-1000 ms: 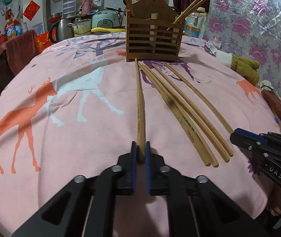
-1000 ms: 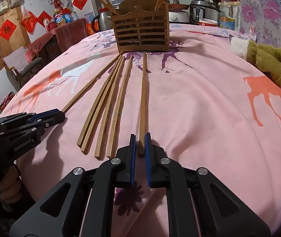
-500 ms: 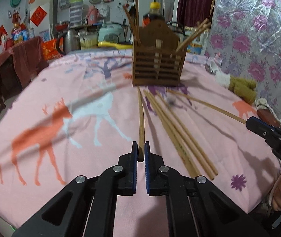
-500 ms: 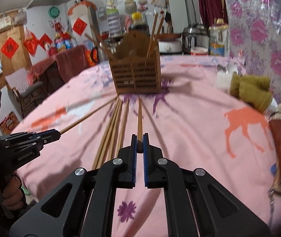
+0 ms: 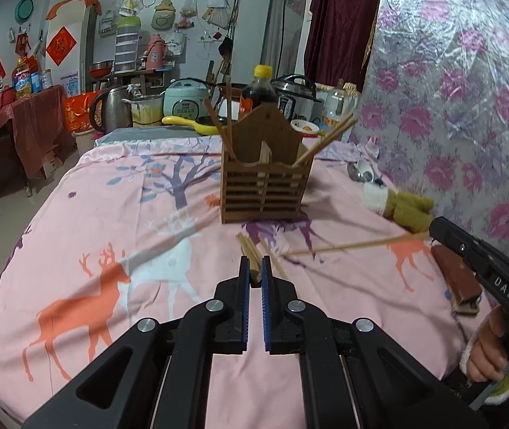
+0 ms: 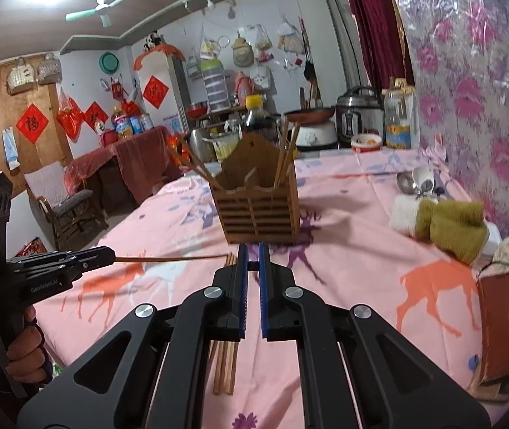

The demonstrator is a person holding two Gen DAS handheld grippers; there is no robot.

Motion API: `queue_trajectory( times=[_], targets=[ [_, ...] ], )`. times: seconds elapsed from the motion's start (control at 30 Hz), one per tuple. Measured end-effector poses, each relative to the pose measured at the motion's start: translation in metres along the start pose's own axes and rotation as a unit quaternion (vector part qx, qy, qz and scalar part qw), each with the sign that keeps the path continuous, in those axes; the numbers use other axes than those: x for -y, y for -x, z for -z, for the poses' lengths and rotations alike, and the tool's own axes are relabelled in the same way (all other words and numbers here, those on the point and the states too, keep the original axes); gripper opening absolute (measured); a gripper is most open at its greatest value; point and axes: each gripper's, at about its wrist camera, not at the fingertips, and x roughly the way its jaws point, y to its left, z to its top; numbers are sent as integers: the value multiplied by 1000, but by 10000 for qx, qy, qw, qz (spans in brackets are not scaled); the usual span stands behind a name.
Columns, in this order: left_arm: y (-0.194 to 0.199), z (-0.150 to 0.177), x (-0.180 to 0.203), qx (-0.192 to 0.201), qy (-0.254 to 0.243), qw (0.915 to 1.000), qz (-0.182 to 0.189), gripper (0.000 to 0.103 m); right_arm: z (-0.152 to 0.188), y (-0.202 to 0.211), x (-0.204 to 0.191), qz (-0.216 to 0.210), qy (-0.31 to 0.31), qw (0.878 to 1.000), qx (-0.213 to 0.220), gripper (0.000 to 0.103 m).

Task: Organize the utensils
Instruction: 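Lift both chopsticks into the wooden holder and open both tools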

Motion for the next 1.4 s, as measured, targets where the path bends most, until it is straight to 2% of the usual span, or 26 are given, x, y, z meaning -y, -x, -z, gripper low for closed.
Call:
queue_trajectory(
  times=[0.23, 0.37, 0.5, 0.57, 0.77, 0.87, 0.97, 1.03, 1.13, 1.17, 1.3, 1.4],
  targets=[
    [12, -46, 6, 265, -125, 9989, 363, 6, -31, 0, -6, -67, 48, 9996, 281, 6],
    [11, -63, 11, 339, -230, 9983, 408, 6, -41, -7, -10, -66, 173, 9994, 303, 7],
    [5, -67, 10, 298, -197, 9984, 445, 6, -21, -17, 0, -342, 117, 9990, -280, 13],
    [0, -65, 10, 255, -171, 9984, 469, 6, 1, -21, 3, -295, 162, 9976, -605, 14],
    [-3, -62, 11, 243, -223, 9982, 493, 6, 79, -22, 23, -317, 74, 9809, -1919, 20],
    [-4, -61, 14, 244, -261, 9982, 488, 6, 107, -17, 30, -140, 20, 9736, -2280, 31],
    [-6, -58, 17, 238, -291, 9982, 464, 6, 123, -17, 38, 11, -124, 9698, -2437, 31],
    [-8, -57, 19, 231, -295, 9983, 457, 6, 129, -19, 43, 95, -211, 9684, -2485, 31],
    [-8, -57, 20, 238, -303, 9983, 446, 6, 133, -19, 41, 340, -82, 9696, -2423, 25],
    [-8, -57, 20, 238, -301, 9983, 448, 6, 133, -17, 40, 339, -60, 9708, -2375, 9],
    [-9, -58, 21, 226, -317, 9983, 445, 6, 116, -3, 35, 390, 38, 9807, -1917, 8],
    [-9, -62, 22, 232, -329, 9980, 481, 6, 89, 5, 31, 329, 85, 9877, -1526, 7]
  ],
)
